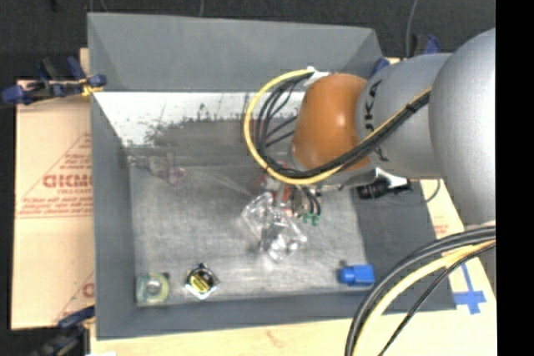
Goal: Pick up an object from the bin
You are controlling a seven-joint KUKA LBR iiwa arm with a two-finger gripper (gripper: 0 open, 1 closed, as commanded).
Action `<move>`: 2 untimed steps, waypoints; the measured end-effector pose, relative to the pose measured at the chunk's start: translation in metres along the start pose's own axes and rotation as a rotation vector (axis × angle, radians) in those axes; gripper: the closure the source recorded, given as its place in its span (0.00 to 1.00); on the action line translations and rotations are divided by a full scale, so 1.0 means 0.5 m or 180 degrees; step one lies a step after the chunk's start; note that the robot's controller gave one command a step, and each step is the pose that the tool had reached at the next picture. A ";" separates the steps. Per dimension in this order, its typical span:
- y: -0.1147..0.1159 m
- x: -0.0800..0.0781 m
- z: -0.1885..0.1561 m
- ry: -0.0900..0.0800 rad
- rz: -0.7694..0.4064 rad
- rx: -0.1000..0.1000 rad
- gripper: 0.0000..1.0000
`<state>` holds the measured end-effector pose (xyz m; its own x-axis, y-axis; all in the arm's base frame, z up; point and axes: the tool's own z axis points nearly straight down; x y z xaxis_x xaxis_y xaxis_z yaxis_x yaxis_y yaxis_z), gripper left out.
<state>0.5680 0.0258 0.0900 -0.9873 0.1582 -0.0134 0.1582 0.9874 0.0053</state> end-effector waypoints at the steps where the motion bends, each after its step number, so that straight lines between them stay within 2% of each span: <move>1: -0.006 -0.003 -0.112 0.0020 0.0094 0.0008 1.00; 2: -0.135 0.121 -0.297 0.0023 -0.1108 0.0019 1.00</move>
Offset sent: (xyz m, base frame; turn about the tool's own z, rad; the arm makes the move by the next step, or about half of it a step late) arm -0.0015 -0.0033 0.0531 0.0326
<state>0.4956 -0.0317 0.2374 -0.9821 -0.1880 -0.0063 -0.1880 0.9822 -0.0041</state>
